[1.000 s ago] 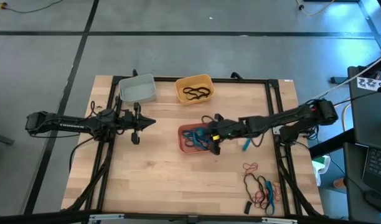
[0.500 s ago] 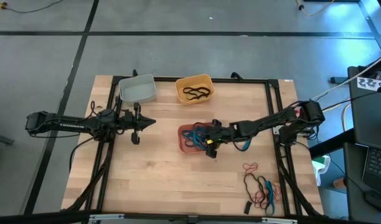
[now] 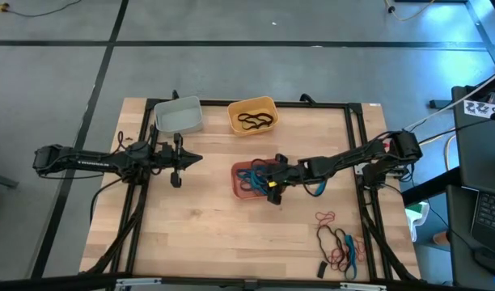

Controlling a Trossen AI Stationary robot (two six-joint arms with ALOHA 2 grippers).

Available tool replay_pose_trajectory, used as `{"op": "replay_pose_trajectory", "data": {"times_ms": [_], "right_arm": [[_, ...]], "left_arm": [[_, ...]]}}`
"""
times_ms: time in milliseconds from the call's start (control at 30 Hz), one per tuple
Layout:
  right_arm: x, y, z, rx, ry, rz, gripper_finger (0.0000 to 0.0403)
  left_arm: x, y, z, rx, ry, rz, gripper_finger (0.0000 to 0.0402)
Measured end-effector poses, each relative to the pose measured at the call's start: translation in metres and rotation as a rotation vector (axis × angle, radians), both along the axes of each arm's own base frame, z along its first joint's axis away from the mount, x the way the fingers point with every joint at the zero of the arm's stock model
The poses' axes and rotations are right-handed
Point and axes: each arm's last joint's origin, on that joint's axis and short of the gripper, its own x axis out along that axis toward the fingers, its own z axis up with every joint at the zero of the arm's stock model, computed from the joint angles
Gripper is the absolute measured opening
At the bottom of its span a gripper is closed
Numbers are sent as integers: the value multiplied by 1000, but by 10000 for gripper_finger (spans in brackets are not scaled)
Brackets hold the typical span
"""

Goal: Sort rubber bands into baskets
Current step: Put the blue rubber band into the orange bin

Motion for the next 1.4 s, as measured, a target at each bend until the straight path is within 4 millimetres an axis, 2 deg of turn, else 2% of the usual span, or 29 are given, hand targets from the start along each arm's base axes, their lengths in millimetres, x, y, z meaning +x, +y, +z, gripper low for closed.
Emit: {"op": "replay_pose_trajectory", "data": {"times_ms": [1200, 1400], "right_arm": [[2, 0, 3, -9, -38, -11, 189], [-1, -1, 15, -5, -77, -10, 189]], "left_arm": [[0, 0, 0, -4, -1, 0, 5], [0, 0, 0, -4, -1, 0, 5]]}}
